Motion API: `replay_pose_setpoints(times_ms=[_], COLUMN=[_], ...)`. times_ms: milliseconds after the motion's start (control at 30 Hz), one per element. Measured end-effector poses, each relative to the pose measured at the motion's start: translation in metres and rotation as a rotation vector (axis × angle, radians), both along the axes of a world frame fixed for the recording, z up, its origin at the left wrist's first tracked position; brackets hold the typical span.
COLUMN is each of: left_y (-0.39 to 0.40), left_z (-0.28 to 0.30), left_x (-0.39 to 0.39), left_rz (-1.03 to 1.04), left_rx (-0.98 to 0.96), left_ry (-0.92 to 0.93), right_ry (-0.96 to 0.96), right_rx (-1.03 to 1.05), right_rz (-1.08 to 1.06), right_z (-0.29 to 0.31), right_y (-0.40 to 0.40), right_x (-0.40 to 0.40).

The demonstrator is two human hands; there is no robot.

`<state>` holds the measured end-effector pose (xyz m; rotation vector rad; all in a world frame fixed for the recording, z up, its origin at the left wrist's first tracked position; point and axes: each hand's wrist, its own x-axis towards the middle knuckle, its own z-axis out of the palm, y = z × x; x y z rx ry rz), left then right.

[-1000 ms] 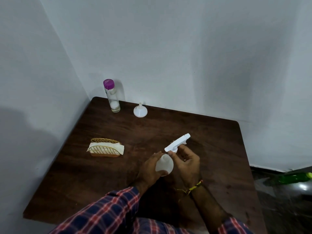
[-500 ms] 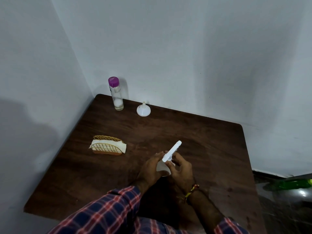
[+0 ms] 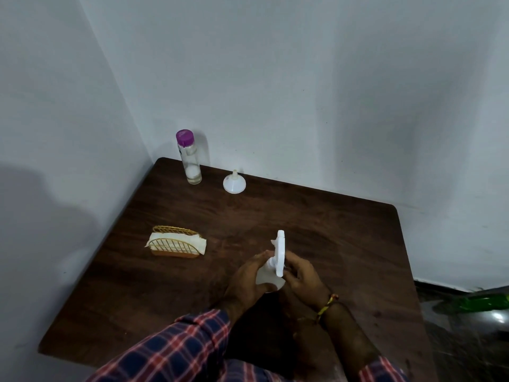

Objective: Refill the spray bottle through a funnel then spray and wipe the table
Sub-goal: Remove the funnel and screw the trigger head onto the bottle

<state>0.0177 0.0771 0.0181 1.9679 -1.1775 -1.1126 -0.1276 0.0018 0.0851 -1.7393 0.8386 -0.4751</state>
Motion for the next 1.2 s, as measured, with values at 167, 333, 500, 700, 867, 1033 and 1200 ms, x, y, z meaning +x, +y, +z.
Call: replay_pose_setpoints(times_ms=[167, 333, 500, 700, 867, 1033, 1200], left_y=[0.001, 0.0, -0.002, 0.001, -0.002, 0.002, 0.002], left_z=[0.0, 0.005, 0.002, -0.001, -0.004, -0.006, -0.005], left_x=[0.001, 0.002, -0.001, 0.002, 0.001, 0.002, 0.002], left_rz=[-0.019, 0.0, -0.027, -0.026, -0.043, -0.018, -0.01], left_rx=[-0.009, -0.008, -0.017, -0.036, -0.003, -0.025, -0.047], left_ry=[-0.064, -0.023, -0.089, -0.102, -0.092, -0.054, -0.039], right_ry=[0.045, 0.01, 0.074, 0.081, 0.2, 0.141, 0.16], right_rx=[0.063, 0.025, 0.004, 0.028, -0.128, -0.195, -0.236], right_rz=[0.16, -0.1, 0.011, -0.002, 0.193, 0.113, 0.003], right_z=[0.001, -0.014, -0.014, -0.011, -0.005, -0.006, -0.013], right_y=[-0.019, 0.001, -0.007, 0.004, -0.021, -0.013, -0.006], right_x=[-0.001, 0.008, 0.0, 0.004, 0.0, 0.0, -0.003])
